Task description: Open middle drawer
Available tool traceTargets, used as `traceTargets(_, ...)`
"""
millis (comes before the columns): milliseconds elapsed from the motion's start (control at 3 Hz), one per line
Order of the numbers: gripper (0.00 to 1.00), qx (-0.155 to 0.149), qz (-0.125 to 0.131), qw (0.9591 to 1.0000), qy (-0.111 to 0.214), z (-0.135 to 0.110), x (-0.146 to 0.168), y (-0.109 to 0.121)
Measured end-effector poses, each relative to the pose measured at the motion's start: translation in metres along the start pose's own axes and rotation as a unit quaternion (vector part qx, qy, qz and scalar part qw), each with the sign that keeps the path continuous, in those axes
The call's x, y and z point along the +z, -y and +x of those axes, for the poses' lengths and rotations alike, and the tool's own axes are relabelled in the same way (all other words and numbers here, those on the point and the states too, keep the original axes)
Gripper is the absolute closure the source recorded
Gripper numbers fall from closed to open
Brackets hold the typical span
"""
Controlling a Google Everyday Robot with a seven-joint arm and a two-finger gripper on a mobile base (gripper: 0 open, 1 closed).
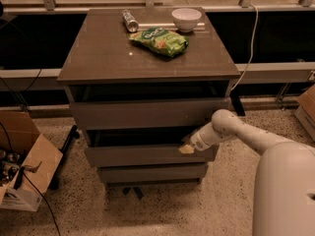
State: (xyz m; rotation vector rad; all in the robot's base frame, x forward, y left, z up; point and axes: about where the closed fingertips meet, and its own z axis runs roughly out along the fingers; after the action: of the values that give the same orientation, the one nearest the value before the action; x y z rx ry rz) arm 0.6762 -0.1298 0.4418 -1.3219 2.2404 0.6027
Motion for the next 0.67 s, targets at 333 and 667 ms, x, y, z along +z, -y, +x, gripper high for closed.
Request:
traceTargets(333, 0.50, -0.006, -0.004, 1.0000, -0.007, -0.0031, 0.0025, -0.0013)
traceTargets(667, 0.27, -0.006, -0.004, 1.0000, -0.007, -0.0031, 0.0025, -0.0013)
